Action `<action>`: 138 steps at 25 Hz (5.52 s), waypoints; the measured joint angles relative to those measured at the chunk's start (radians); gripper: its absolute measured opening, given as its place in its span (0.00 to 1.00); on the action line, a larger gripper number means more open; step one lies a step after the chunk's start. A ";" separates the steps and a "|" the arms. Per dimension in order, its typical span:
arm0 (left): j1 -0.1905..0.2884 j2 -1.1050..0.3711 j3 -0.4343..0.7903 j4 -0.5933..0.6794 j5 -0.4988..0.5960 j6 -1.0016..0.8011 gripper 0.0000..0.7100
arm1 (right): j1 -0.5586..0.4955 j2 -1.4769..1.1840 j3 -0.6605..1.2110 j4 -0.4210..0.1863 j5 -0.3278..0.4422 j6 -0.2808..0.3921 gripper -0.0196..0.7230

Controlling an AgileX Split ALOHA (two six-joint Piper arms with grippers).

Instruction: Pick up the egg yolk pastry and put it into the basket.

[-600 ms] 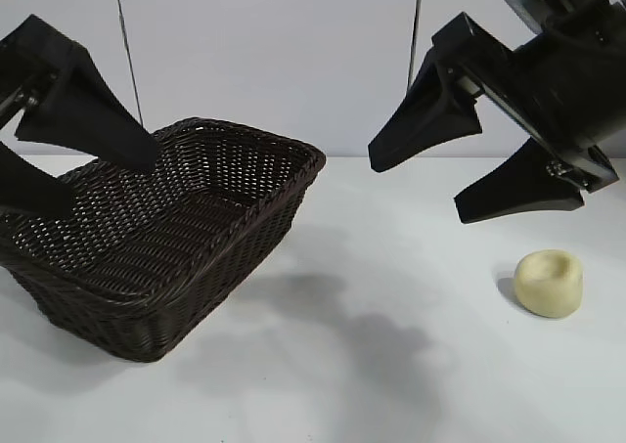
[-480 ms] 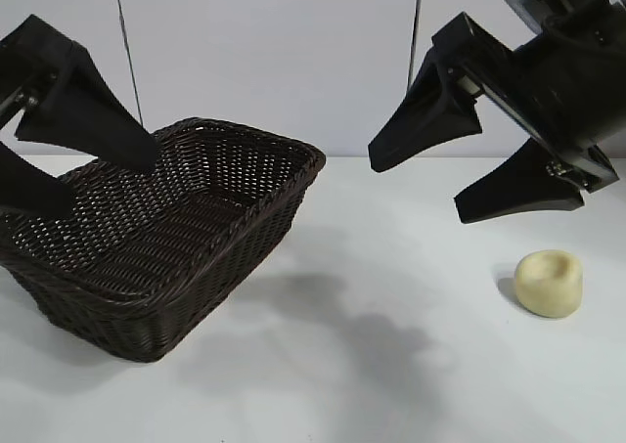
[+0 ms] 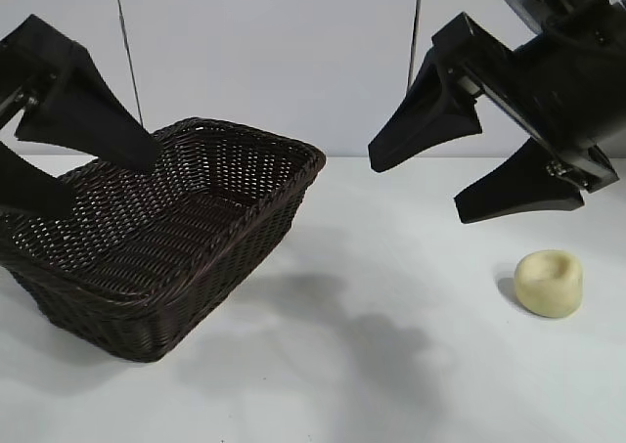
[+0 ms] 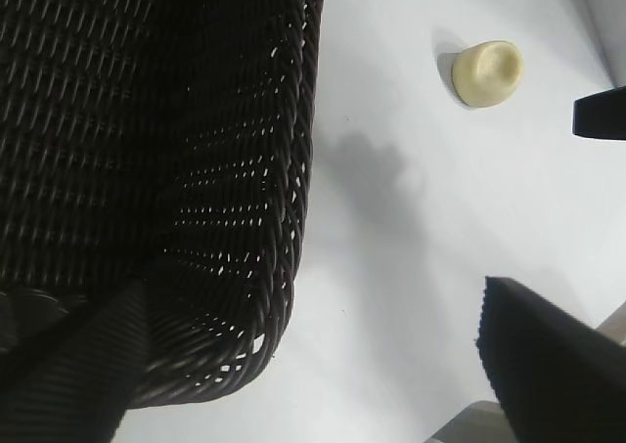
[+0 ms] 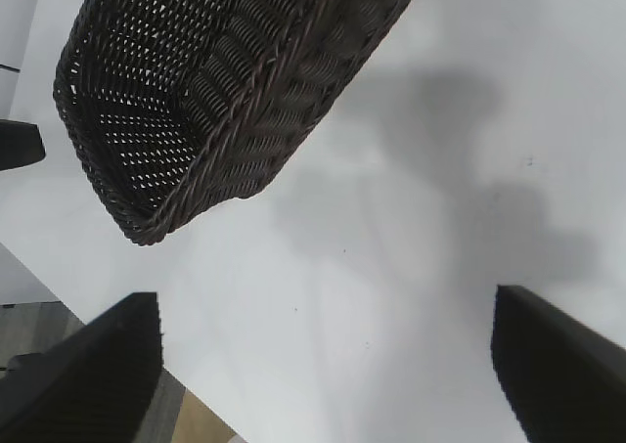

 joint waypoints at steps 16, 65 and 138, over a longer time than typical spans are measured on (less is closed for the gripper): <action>0.000 0.000 0.000 0.000 -0.005 0.000 0.93 | 0.000 0.000 0.000 0.000 0.008 0.000 0.91; -0.001 0.000 -0.040 0.709 -0.139 -1.391 0.93 | 0.000 0.000 0.000 0.000 0.019 0.000 0.91; 0.025 0.336 -0.405 0.694 0.164 -0.921 0.14 | 0.000 0.000 0.000 -0.001 0.041 0.001 0.91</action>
